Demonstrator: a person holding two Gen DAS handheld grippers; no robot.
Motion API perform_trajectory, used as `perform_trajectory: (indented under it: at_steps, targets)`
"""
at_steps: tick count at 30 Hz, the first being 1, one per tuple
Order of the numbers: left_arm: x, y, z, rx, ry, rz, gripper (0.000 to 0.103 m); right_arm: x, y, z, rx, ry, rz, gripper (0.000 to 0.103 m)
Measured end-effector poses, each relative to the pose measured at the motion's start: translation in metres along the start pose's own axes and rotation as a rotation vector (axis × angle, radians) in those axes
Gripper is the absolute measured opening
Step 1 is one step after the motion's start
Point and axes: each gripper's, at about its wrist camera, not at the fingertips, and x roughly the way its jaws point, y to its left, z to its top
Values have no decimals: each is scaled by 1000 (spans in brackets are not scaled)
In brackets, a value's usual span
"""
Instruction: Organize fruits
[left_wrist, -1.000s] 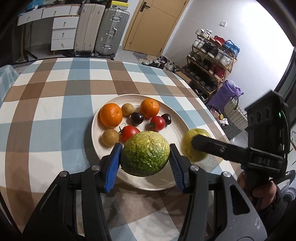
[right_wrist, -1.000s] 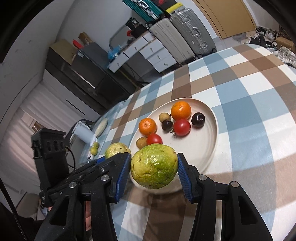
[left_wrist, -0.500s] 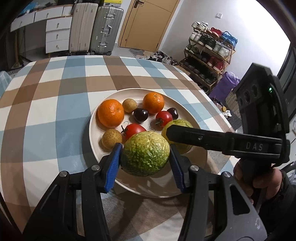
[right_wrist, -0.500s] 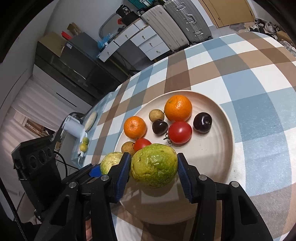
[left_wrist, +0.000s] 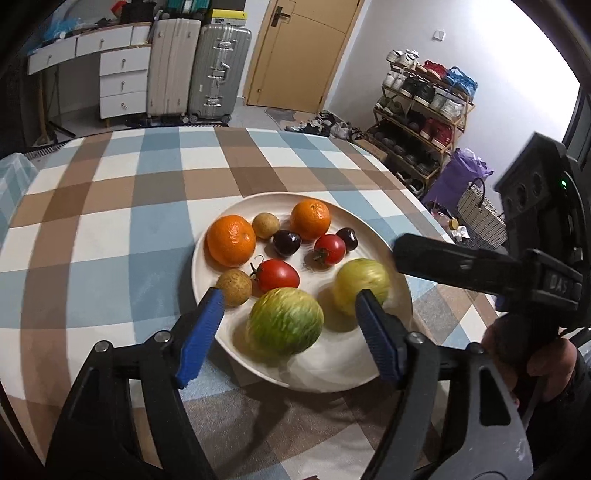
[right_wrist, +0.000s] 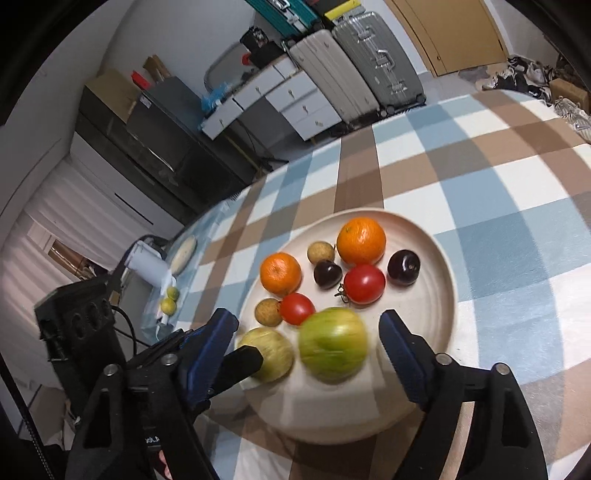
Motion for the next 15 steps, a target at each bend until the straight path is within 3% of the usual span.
perform_trajectory:
  at_steps: [8,15]
  targets:
    - [-41,-17,-1,9,-71,40,82,-45,-7,-12,39,-81,-18,97]
    - [-81,-42,-4,39,-130,85,89,-87,9,-24,-8,-168,-27,98]
